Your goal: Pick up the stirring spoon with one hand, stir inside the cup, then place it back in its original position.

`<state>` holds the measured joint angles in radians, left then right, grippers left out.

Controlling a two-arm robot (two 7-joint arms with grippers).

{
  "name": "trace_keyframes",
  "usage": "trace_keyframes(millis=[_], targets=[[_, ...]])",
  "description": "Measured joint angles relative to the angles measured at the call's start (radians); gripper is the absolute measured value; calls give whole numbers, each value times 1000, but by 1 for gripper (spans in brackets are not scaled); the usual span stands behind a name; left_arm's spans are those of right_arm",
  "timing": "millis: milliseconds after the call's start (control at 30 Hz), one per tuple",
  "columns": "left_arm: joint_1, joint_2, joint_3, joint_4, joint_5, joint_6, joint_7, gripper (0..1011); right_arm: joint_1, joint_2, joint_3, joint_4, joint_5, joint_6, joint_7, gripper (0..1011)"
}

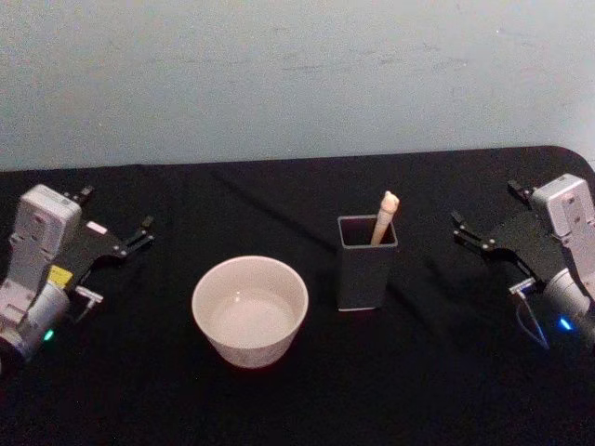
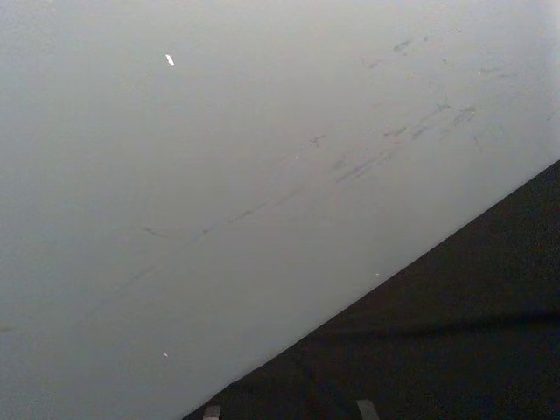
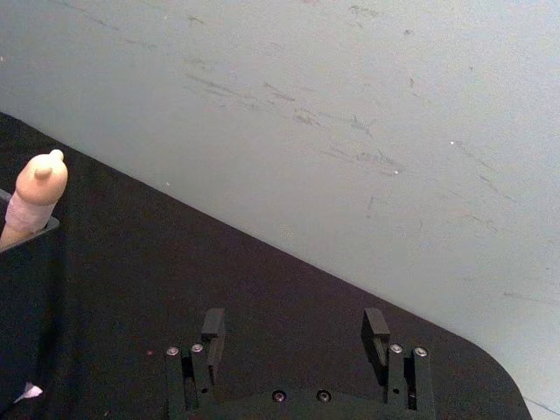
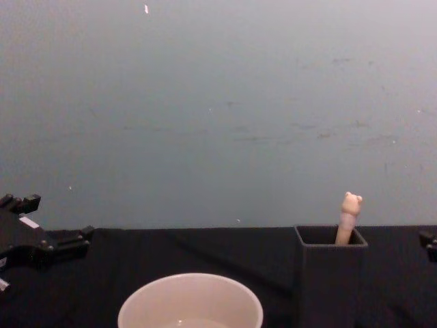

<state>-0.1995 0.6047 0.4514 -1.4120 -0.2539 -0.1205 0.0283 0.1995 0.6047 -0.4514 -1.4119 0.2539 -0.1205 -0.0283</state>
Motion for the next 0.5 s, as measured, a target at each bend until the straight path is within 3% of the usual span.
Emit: trace_keyframes(millis=[500], targets=[[0,0,0,0,0,0,0,1001,0,0,0,0,0,0,0,1002]])
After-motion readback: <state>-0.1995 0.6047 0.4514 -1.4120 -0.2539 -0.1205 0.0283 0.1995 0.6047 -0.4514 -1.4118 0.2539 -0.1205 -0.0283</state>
